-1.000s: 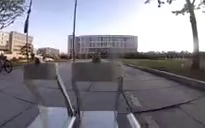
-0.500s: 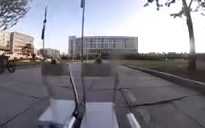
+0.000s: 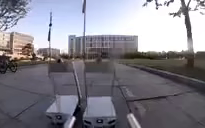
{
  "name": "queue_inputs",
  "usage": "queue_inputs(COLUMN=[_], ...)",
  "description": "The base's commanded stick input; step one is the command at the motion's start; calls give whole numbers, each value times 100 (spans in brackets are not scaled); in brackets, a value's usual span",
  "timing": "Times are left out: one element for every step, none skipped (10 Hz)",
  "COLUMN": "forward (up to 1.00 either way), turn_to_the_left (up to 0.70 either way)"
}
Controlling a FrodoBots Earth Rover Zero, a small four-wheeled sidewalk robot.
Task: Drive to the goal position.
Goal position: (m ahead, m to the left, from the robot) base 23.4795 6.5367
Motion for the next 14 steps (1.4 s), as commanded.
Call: queue_inputs(forward=[0,0,0,0,0,0,0,0,0,0,0,0,0,0], turn_to_the_left=[70,70,70,70,70,70,70,70,70,70,70,70,70,70])
